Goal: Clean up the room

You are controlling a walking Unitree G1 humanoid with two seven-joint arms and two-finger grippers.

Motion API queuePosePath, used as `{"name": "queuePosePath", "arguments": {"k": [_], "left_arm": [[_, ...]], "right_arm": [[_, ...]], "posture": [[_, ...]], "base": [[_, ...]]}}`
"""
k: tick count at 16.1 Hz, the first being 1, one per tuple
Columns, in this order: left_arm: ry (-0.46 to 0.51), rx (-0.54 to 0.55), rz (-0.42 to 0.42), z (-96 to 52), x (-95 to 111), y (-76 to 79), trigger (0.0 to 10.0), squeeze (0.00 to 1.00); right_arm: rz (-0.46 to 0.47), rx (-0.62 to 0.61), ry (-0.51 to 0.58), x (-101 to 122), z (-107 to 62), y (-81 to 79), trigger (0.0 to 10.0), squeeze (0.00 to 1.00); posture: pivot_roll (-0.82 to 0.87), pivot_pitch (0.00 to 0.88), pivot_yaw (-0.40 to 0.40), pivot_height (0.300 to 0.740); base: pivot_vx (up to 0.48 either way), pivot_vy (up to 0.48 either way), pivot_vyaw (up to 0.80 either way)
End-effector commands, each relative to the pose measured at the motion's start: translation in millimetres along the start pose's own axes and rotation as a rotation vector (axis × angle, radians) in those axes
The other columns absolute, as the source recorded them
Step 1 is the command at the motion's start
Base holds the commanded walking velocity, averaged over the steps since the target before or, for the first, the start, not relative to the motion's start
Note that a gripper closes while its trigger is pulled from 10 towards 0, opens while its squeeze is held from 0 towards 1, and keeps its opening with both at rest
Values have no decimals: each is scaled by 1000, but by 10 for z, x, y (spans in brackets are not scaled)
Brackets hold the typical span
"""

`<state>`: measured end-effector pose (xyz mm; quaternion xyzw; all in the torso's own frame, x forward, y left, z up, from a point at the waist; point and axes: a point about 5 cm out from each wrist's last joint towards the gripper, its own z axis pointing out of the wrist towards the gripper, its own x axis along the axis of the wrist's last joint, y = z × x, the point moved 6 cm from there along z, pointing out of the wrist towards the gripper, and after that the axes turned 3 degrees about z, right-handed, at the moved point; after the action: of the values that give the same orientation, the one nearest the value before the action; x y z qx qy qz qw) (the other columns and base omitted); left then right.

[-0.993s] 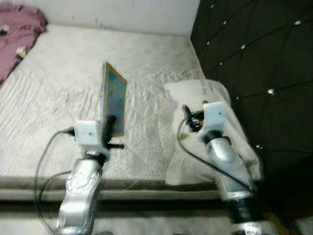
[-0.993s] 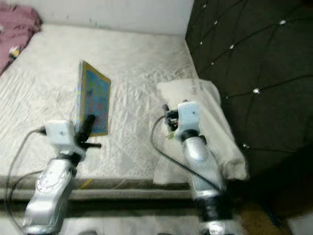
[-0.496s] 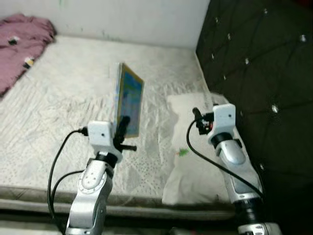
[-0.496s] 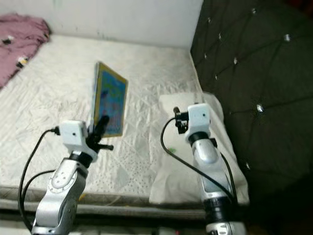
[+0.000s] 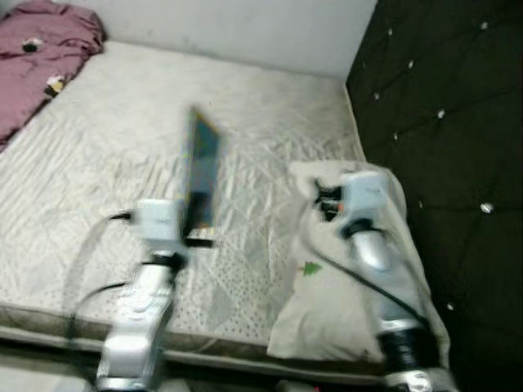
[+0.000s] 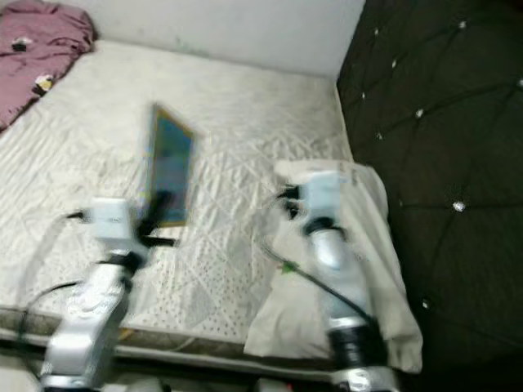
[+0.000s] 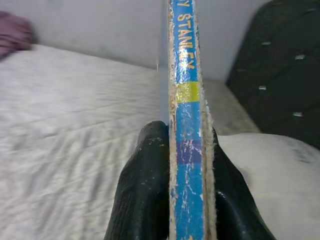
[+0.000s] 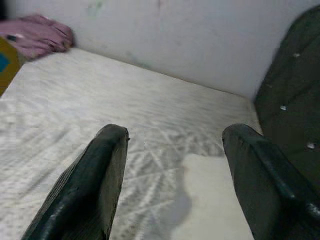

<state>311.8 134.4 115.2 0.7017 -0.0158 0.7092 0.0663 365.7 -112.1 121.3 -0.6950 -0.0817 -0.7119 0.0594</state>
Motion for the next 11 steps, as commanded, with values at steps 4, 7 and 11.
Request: {"name": "queuePosePath", "arguments": {"k": [4,7,11], "left_arm": [[29,-28,-13,25,92,109,10000,0],[51,-25,-2,24,130,106,10000,0],[52,-28,4,46,194,50,10000,0]], "right_arm": [[-16,-46,-19,-32,-42,173,10000,0],[-21,-47,-21,-32,-40,174,10000,0],[-35,-43,-18,0,-21,141,10000,0]], "posture": [[-71,0,-88,740],[-69,0,-87,740],[-57,15,-94,740]], "base": [[0,480,-200],[0,320,0],[0,0,0]]}}
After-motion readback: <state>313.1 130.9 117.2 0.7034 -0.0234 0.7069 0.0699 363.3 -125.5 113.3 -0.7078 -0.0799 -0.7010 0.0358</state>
